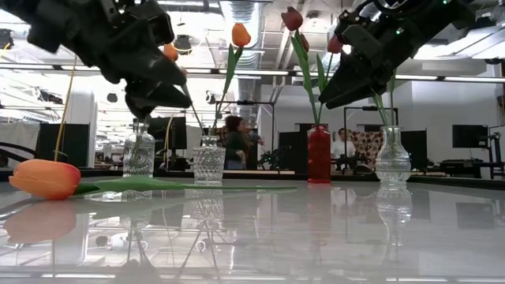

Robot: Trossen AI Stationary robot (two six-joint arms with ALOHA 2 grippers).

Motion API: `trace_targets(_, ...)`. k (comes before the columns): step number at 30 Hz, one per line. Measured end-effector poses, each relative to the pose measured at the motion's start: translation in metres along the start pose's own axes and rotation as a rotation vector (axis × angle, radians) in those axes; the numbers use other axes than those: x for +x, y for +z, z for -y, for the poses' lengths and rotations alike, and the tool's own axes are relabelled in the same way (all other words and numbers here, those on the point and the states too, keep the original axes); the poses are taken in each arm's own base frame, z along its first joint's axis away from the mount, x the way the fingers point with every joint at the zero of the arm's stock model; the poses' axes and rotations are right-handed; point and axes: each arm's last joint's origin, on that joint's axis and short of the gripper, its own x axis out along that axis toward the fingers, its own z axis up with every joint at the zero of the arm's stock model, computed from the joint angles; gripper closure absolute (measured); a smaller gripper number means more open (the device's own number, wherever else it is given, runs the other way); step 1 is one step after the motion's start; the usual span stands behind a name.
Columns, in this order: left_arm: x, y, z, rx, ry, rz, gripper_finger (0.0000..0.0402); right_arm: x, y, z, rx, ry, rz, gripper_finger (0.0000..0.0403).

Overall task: Sort flowers into vase by color
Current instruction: Put the orange flower into the middle transparent vase

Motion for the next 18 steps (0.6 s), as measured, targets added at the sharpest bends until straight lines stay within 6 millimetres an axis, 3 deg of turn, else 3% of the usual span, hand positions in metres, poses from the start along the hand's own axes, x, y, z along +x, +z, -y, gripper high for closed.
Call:
trace_targets(11, 0.0, -0.003, 0.024, 0.028, 0.105, -0.132, 0.0227, 0.0, 0.0, 0.0, 0.0, 0.0, 0.0, 0.0159)
trace_targets(18, 0.021, -0.025, 0.022, -0.002, 0.148, -0.221, 0.0228, -0.001, 0.0, -0.002, -0.004, 0.029, -0.005, 0.0159)
